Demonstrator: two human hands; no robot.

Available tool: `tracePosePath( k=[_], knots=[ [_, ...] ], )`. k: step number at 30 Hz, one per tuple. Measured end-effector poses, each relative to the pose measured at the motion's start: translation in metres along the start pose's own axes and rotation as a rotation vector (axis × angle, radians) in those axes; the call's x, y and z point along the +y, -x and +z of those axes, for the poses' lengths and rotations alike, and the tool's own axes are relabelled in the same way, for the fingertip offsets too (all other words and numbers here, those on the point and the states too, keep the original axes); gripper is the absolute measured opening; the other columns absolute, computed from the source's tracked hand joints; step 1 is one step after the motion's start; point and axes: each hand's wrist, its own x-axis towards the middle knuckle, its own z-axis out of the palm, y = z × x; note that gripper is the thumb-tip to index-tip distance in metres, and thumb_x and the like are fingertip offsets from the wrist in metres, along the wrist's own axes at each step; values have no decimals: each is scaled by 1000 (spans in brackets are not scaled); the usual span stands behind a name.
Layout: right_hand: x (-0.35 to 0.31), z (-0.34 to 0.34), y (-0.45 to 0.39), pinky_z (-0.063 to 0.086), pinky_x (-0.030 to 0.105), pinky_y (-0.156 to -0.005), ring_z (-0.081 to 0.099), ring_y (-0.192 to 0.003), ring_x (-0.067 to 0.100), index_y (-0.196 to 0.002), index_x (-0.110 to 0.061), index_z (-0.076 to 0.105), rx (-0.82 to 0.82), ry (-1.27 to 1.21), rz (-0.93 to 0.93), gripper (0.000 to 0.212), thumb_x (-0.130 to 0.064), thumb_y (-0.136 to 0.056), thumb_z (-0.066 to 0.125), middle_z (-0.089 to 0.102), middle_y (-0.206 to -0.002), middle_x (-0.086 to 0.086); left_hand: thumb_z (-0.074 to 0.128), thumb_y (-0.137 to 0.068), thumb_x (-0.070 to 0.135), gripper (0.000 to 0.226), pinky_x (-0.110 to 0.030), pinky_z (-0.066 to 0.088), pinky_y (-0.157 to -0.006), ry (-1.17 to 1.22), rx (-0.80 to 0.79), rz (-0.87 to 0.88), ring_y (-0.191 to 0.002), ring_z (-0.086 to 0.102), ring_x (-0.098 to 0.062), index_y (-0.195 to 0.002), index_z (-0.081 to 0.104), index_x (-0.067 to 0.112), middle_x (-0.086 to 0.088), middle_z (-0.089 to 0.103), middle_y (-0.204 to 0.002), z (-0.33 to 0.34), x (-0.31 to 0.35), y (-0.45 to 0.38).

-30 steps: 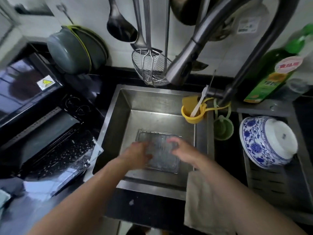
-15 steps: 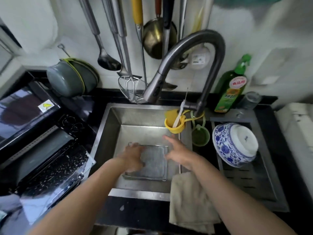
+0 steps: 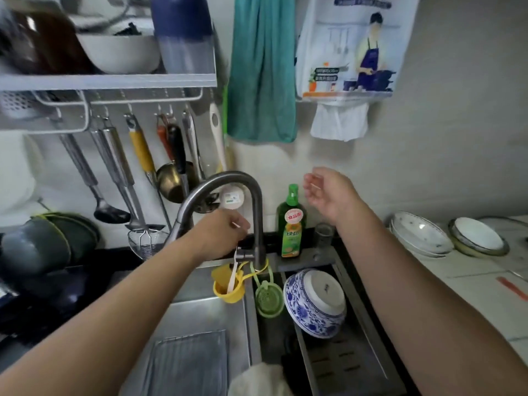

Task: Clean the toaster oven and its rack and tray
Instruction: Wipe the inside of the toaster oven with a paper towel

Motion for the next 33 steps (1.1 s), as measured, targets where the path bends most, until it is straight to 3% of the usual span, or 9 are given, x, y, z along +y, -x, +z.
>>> tracePosePath(
  k=[3, 7, 13, 16, 19, 24, 28, 30, 33],
  knots=[
    [-46, 3, -30, 47, 27, -68, 54, -75, 18, -118, -11, 55, 48, -296, -13, 28, -21, -94, 64, 55, -98, 9, 62, -100, 20, 10, -33, 54, -86, 51, 14, -30, -90, 67, -20, -98, 72, 23, -5, 73, -96, 9, -1, -5],
    [-72, 15, -54, 48, 24, -65, 62, -81, 14, -107, -15, 62, 66, -358, -88, 19, -26, -92, 70, 68, -94, 1, 62, -101, 23, 13, -34, 55, -78, 107, -1, -55, -92, 71, -22, -96, 73, 24, -3, 75, -92, 15, -5, 2],
    [46, -37, -49, 59, 23, -65, 66, -82, 14, -117, -5, 63, 375, -141, -9, 28, -14, -91, 70, 69, -99, 6, 59, -103, 18, 15, -38, 54, -80, 266, -32, -122, -86, 67, -23, -100, 74, 16, -11, 76, -100, 33, -36, 18],
    [143, -73, 7, 49, 21, -54, 59, -69, 14, -109, -3, 67, 496, 146, 49, 20, -15, -94, 60, 66, -82, 0, 58, -103, 11, 15, -30, 50, -74, 372, -87, -227, -84, 64, -17, -106, 73, 11, -12, 74, -100, 51, -64, 27],
    [198, -85, 60, 38, 29, -63, 61, -80, 25, -95, -4, 68, 541, 588, -86, 20, -23, -94, 60, 68, -86, 5, 58, -102, 11, 16, -28, 51, -70, 449, -99, -348, -85, 66, -19, -108, 73, 13, -16, 75, -109, 71, -96, 35],
    [211, -59, 99, 39, 29, -58, 52, -69, 18, -65, -17, 51, 240, 711, -178, 33, -22, -95, 63, 56, -68, 0, 57, -103, 15, 15, -34, 49, -74, 895, 17, -460, -88, 63, -24, -112, 70, 12, -17, 72, -107, 105, -121, 56],
    [246, -28, 117, 54, 37, -78, 70, -88, 24, -90, -11, 72, -241, 698, 65, 22, -32, -85, 69, 74, -89, 9, 52, -101, 55, 46, -39, 49, -84, 1191, -60, -569, -103, 62, -27, -125, 71, 21, -14, 71, -121, 115, -138, 71],
    [267, -11, 125, 56, 42, -83, 71, -97, 29, -99, -14, 74, -465, 633, 238, 18, -24, -86, 68, 76, -97, 9, 47, -105, 52, 55, -45, 57, -84, 1320, -89, -605, -103, 68, -35, -127, 71, 8, -23, 71, -122, 112, -153, 79],
    [292, 6, 126, 57, 30, -77, 73, -94, 21, -112, -15, 69, -525, 581, 347, 21, -6, -96, 59, 75, -103, 6, 52, -107, 23, 35, -48, 57, -81, 1362, 361, -758, -92, 70, -37, -132, 63, 0, -24, 73, -113, 107, -190, 95]
  ],
)
